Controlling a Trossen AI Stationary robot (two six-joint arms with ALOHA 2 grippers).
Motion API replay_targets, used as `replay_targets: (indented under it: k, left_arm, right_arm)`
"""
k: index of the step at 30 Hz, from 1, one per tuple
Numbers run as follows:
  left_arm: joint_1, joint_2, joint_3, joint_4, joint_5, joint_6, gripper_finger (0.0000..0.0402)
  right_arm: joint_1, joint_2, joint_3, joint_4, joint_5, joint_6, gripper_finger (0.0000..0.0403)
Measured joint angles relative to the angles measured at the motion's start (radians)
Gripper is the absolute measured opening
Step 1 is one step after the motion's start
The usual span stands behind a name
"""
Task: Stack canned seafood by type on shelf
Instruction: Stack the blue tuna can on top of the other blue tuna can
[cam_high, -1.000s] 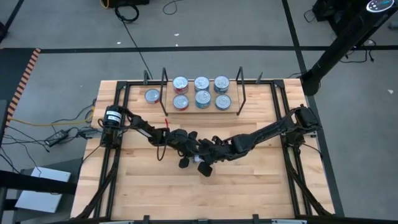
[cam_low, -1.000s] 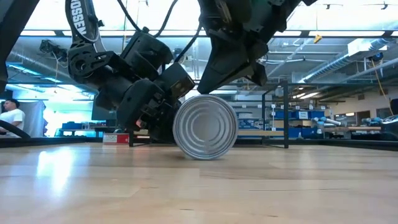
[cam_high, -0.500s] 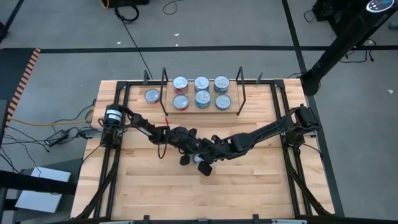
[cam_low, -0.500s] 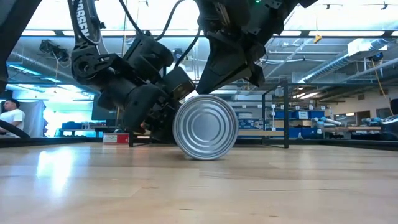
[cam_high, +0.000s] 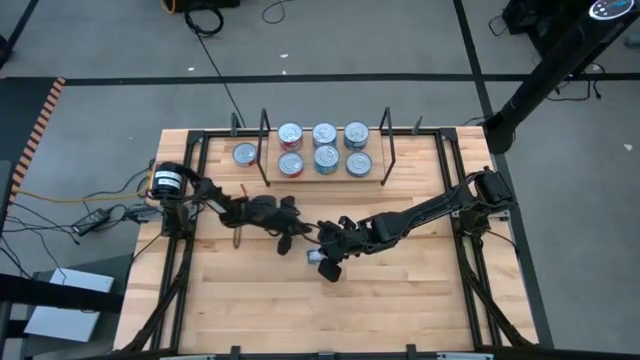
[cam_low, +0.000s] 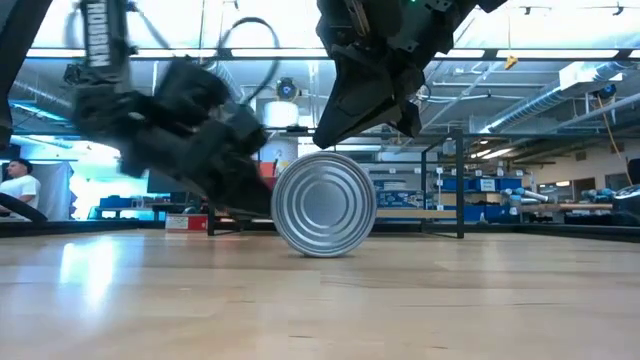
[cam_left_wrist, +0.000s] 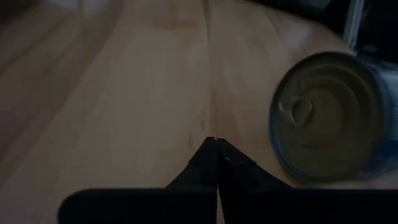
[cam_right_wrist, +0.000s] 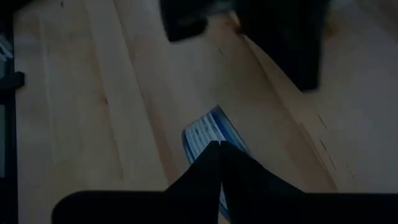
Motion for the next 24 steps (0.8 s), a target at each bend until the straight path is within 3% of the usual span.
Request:
replay_targets:
  k: [7,12,19,24]
  left_arm:
    - [-0.058,-0.023,-0.162,0.204,-0.048,-0.131,0.0001]
    - [-0.095,-0.022,-0.181,0.219,-0.109,-0.157,0.0001]
    - [-0.105,-0.022,-0.180,0.214,-0.127,-0.157,0.0001]
    - [-0.105,-0.022,-0.179,0.211,-0.131,-0.157,0.0001]
  right_arm:
    - [-0.006,-0.032,0.006,-0.001,-0.076,-0.080,0.0056]
    - [0.001,-0.035,0.076,-0.097,-0.117,-0.174,0.0124]
    - [0.001,-0.033,0.134,-0.166,-0.095,-0.278,0.0233]
    - [-0.016,-0.011,0.136,-0.156,-0.091,-0.296,0.0281]
